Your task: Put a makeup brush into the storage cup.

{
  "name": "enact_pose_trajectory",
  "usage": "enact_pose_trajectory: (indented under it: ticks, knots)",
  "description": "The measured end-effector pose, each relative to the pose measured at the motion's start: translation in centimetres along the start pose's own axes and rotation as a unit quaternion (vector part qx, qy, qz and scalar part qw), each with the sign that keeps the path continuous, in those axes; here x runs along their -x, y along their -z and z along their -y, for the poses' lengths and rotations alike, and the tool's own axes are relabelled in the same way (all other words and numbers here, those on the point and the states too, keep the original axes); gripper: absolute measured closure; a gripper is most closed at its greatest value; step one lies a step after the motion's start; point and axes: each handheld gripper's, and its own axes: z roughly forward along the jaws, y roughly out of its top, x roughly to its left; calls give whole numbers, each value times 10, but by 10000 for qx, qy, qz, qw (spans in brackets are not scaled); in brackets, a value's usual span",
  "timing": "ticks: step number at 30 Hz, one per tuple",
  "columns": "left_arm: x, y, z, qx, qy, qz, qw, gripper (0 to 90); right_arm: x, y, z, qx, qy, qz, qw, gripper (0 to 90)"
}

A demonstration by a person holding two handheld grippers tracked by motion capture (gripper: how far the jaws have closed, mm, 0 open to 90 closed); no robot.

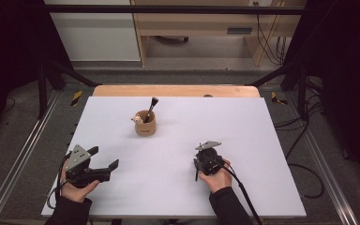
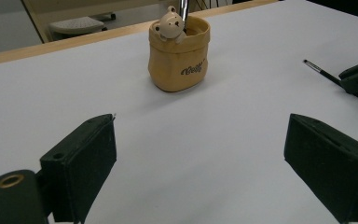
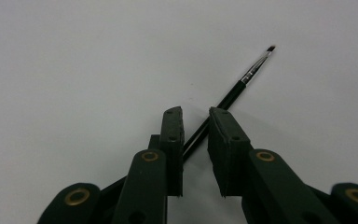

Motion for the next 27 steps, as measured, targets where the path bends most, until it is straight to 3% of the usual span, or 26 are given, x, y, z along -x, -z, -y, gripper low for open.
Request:
enact_pose_trajectory:
  ticks: [12,18,22,27]
  knots:
    - [-2,2,1,-10,7,-26,10000,84,4,3,0,-85,112,-105,9998,836]
    - [-2,1,1,-48,-18,-15,10000,85,7,4,-4,25,3,-79,10000,741]
    - [-1,1,1,-42,-17,-15,10000,84,8,0,-10,-10,-58,-92,9999,716]
    - [-1,1,1,-36,-11,-6,10000,85,6,-9,-16,-96,49,-59,9999,721]
